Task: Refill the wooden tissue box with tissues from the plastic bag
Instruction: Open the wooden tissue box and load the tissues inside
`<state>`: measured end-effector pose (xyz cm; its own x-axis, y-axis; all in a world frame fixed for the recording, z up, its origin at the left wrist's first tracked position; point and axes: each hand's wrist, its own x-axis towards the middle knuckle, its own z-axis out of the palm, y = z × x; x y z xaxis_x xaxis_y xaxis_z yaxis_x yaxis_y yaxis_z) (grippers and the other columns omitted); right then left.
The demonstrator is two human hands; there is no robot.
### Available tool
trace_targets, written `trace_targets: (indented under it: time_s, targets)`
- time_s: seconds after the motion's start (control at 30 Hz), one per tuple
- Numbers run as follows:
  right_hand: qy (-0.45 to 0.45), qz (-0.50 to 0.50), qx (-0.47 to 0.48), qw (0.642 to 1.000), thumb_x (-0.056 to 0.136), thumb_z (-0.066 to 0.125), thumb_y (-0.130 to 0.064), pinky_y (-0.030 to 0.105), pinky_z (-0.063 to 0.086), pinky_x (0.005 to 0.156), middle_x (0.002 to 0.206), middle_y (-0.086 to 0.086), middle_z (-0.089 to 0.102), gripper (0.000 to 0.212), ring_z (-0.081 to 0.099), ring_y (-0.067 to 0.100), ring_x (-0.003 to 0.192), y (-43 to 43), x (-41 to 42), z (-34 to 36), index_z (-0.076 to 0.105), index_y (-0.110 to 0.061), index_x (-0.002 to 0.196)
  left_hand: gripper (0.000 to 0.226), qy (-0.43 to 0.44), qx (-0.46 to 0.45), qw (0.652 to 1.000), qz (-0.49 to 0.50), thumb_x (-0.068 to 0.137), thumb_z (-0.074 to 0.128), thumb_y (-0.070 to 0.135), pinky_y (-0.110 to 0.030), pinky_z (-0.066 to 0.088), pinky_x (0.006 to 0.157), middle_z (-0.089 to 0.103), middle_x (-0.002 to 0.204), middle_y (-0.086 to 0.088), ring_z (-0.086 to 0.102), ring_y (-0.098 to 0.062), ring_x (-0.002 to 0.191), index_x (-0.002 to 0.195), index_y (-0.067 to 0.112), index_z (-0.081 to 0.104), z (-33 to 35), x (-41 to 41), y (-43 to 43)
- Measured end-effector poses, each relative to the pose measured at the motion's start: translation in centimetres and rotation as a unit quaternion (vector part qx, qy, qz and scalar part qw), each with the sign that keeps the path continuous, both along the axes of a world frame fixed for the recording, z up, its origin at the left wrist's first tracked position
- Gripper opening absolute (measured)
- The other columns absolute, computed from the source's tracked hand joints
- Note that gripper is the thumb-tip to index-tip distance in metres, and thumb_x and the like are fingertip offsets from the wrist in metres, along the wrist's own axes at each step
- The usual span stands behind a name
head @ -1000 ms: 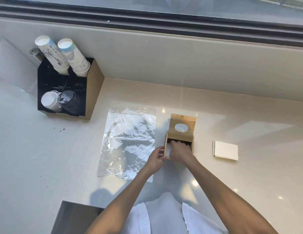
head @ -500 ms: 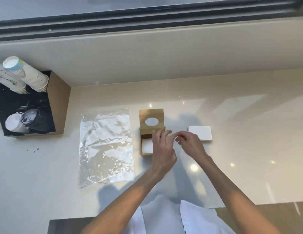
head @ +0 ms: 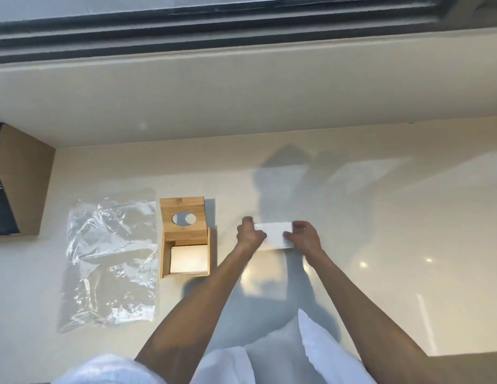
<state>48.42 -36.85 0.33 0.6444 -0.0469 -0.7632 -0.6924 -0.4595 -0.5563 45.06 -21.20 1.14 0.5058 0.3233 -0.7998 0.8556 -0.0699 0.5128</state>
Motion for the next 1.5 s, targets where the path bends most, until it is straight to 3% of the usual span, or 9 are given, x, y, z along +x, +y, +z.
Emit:
trace_targets:
  time_s: [0.1,0.17,0.3,0.47,0.63,0.9,1.07,1.23,1.5]
  targets:
    - [-0.008,0.018,0.074,0.997,0.079,0.075,-0.005,0.047,0.052,0.096,0.118,0.012,0.064,0.052,0.063,0.030,0.107,-0.7,-0.2,-0.1,0.054,-0.009,0.127,0.059,-0.013,-0.038,0.999,0.021,0.084,0.054,-0.002,-0.029,0.045,0.058,0.044,0.133,-0.008,0.057,-0.035,0.109,0.138,0.016,0.040,0.0,-0.2,0.0]
    - [-0.040,0.070,0.082,0.993,0.076,0.074,0.001,0.041,0.055,0.085,0.106,0.011,0.066,0.043,0.065,0.031,0.097,-1.4,-0.5,-0.1,0.060,-0.009,0.116,0.051,-0.055,-0.035,0.998,-0.017,0.080,0.054,-0.008,-0.025,0.041,0.051,0.054,0.120,-0.011,0.057,-0.029,0.088,0.126,0.011,0.052,0.4,-0.6,-0.2]
    - [-0.161,0.180,0.039,0.970,0.072,0.070,-0.002,0.033,0.052,0.072,0.092,-0.004,0.060,0.028,0.060,0.019,0.083,-2.9,-2.3,0.2,0.057,-0.020,0.090,0.029,-0.169,0.100,0.969,-0.152,0.074,0.060,-0.010,-0.014,0.041,0.067,0.056,0.104,-0.014,0.053,-0.022,0.094,0.099,0.003,0.064,1.2,-3.0,-0.8]
    - [-0.230,0.270,-0.004,0.935,0.083,0.061,-0.002,0.030,0.046,0.087,0.118,-0.002,0.051,0.043,0.049,0.020,0.111,-4.4,-4.9,-0.5,0.047,-0.020,0.119,0.050,-0.213,0.135,0.940,-0.229,0.078,0.059,0.001,-0.018,0.030,0.099,0.037,0.124,-0.002,0.036,-0.017,0.113,0.125,0.015,0.049,0.8,-6.8,-2.0]
    - [-0.239,0.264,-0.012,0.935,0.081,0.064,0.000,0.031,0.046,0.093,0.138,0.000,0.028,0.078,0.039,0.015,0.116,-3.7,-5.4,0.0,0.031,-0.028,0.146,0.044,-0.211,0.157,0.929,-0.259,0.078,0.058,-0.001,-0.013,0.029,0.089,0.043,0.125,-0.007,0.042,-0.022,0.111,0.121,0.010,0.051,0.3,-7.4,-1.8]
    - [-0.207,0.260,-0.006,0.943,0.079,0.070,0.000,0.023,0.037,0.094,0.127,0.006,0.051,0.050,0.050,0.023,0.114,-3.3,-5.2,0.4,0.057,-0.012,0.127,0.043,-0.217,0.169,0.915,-0.294,0.078,0.056,-0.004,-0.020,0.037,0.086,0.053,0.120,-0.013,0.050,-0.026,0.107,0.120,0.003,0.053,0.4,-7.4,-1.7]
    - [-0.210,0.252,-0.021,0.944,0.083,0.061,-0.008,0.025,0.039,0.069,0.097,-0.004,0.059,0.022,0.055,0.017,0.087,-3.5,-5.5,1.1,0.052,-0.022,0.097,0.039,-0.200,0.162,0.923,-0.286,0.077,0.058,-0.005,-0.023,0.041,0.087,0.057,0.118,-0.012,0.052,-0.028,0.107,0.116,0.003,0.055,0.5,-7.6,-1.8]
    - [-0.285,0.382,-0.123,0.871,0.087,0.056,-0.012,0.033,0.045,0.076,0.113,-0.005,0.057,0.025,0.046,0.016,0.112,-3.1,-5.8,1.8,0.054,-0.017,0.112,0.035,-0.197,0.165,0.914,-0.314,0.083,0.055,-0.002,-0.032,0.044,0.089,0.060,0.115,-0.013,0.054,-0.029,0.105,0.117,0.006,0.057,0.8,-7.6,-1.2]
    - [-0.273,0.427,-0.188,0.841,0.086,0.051,-0.012,0.037,0.045,0.070,0.096,-0.003,0.060,0.015,0.057,0.024,0.087,-2.4,-5.7,4.1,0.051,-0.019,0.099,0.022,-0.217,0.149,0.921,-0.287,0.096,0.055,0.013,-0.030,0.044,0.088,0.065,0.110,-0.008,0.057,-0.025,0.101,0.117,0.010,0.059,1.1,-9.4,0.0]
